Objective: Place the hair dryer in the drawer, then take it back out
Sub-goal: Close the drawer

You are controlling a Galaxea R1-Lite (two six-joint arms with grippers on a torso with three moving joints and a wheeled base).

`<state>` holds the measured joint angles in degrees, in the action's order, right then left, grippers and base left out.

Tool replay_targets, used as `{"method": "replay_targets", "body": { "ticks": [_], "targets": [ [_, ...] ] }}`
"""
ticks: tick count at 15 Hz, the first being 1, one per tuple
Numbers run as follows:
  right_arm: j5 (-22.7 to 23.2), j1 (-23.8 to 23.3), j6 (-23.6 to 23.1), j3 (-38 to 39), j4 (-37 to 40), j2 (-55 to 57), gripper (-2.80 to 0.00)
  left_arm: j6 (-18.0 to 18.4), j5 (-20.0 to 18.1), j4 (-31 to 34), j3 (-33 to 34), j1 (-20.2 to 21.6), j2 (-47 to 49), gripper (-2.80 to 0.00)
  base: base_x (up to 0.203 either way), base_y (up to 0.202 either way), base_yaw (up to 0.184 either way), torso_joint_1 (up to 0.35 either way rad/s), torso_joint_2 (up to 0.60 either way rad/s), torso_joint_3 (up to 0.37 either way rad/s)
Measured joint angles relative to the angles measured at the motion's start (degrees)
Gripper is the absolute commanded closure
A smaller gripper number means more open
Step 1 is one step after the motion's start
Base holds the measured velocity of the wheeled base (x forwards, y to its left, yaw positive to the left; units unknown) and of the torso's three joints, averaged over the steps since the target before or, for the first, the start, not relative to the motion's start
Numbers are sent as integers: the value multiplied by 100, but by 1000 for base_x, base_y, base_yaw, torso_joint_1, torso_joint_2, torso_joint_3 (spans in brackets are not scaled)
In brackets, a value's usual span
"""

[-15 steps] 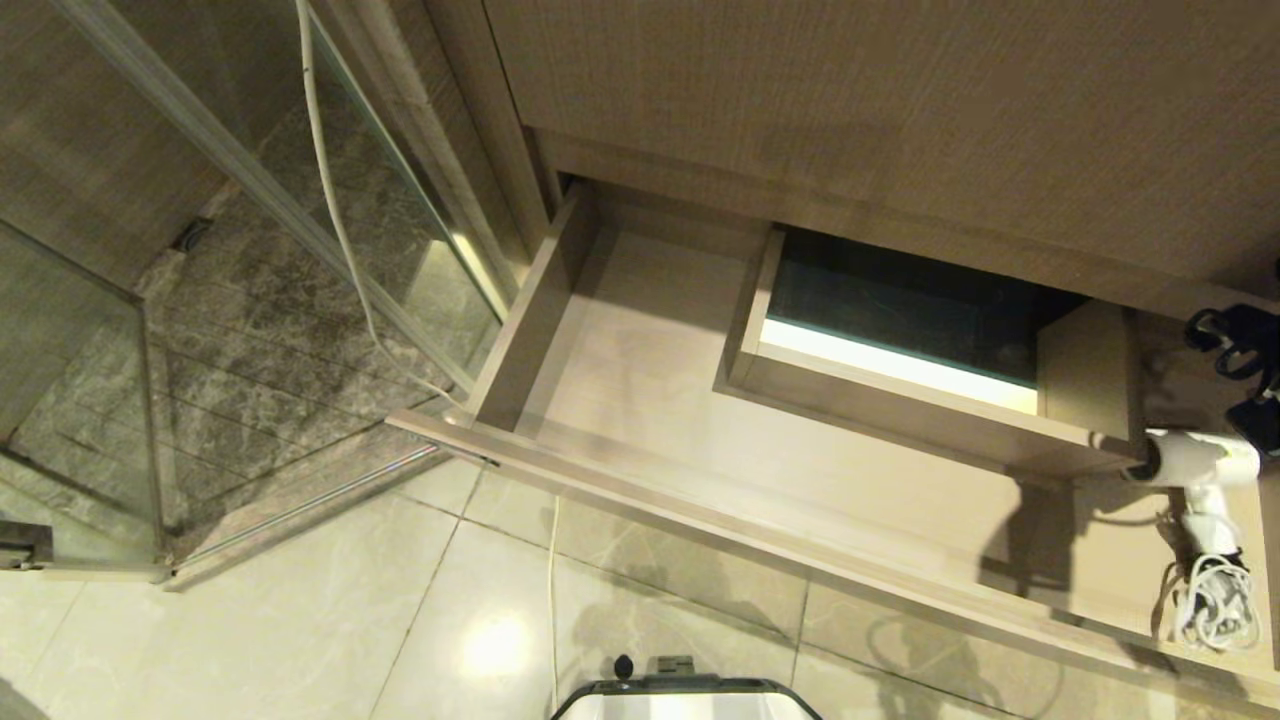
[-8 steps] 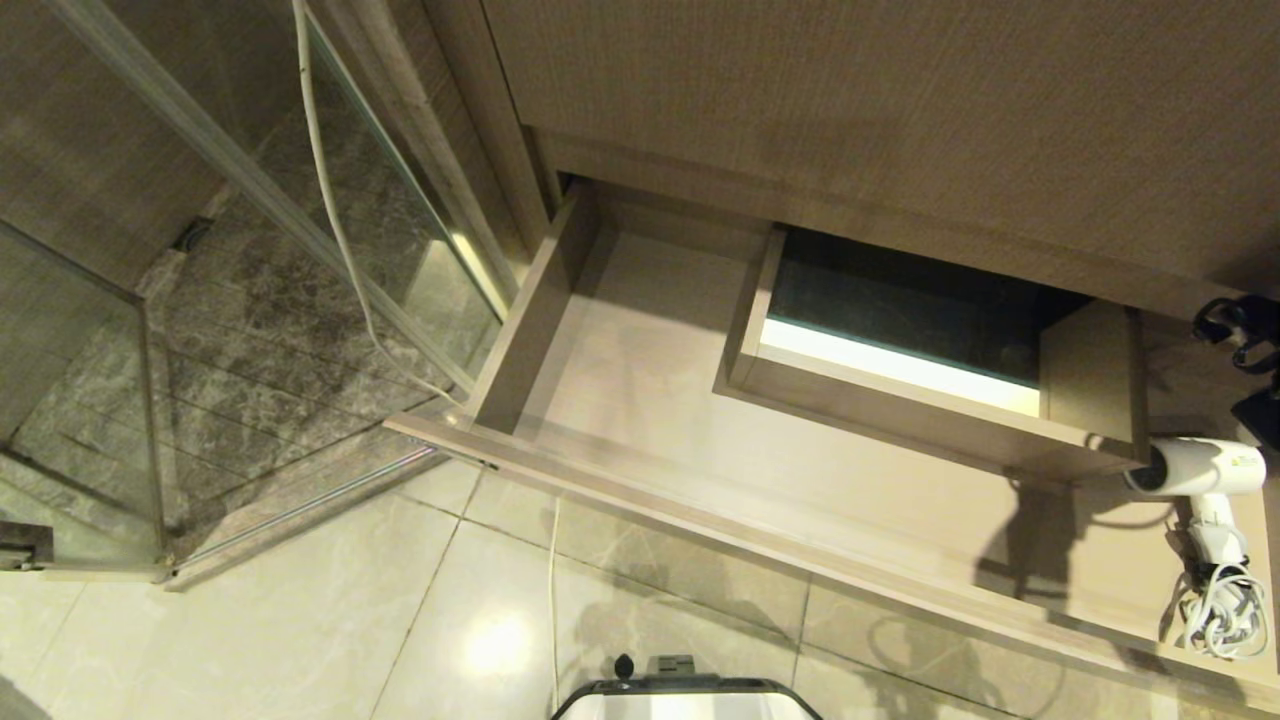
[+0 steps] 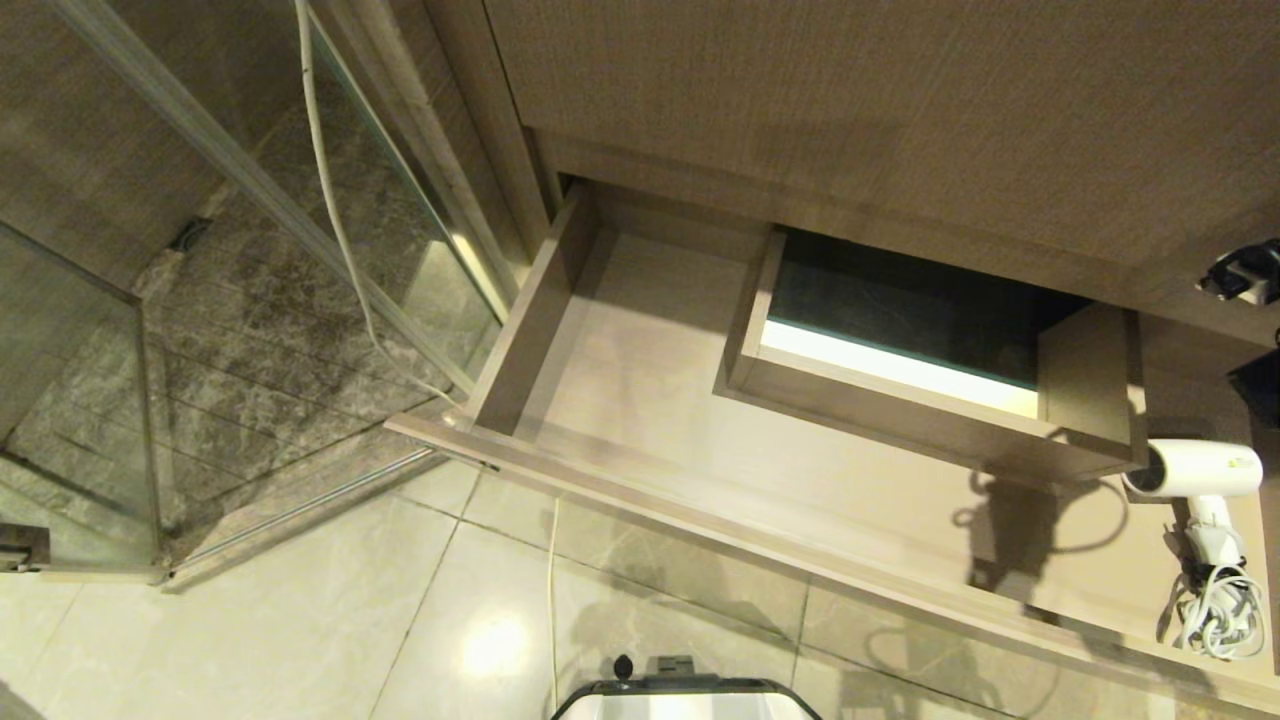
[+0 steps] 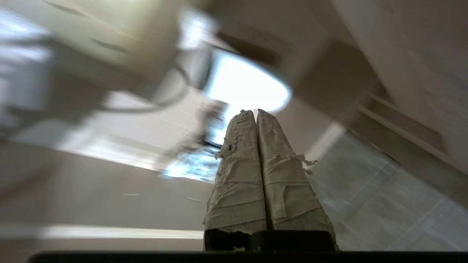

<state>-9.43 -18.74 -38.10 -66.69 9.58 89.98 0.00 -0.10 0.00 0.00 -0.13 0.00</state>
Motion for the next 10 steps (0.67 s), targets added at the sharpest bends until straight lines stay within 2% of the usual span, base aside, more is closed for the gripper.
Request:
{"method": "replay_targets", "body": {
  "ticks": [4, 8, 10],
  "targets": [
    [480, 841, 670, 795, 13, -982, 0, 0, -2, 0, 0, 0, 0, 0, 0, 0, 0, 0, 0, 0],
    [536, 1805, 1243, 1706, 1, -2009, 0, 0, 0, 0, 0, 4, 0, 0, 0, 0, 0, 0, 0, 0],
    [528, 2097, 1423, 2102, -3, -2475, 0, 0, 0, 0, 0, 4, 0, 0, 0, 0, 0, 0, 0, 0]
  ]
}}
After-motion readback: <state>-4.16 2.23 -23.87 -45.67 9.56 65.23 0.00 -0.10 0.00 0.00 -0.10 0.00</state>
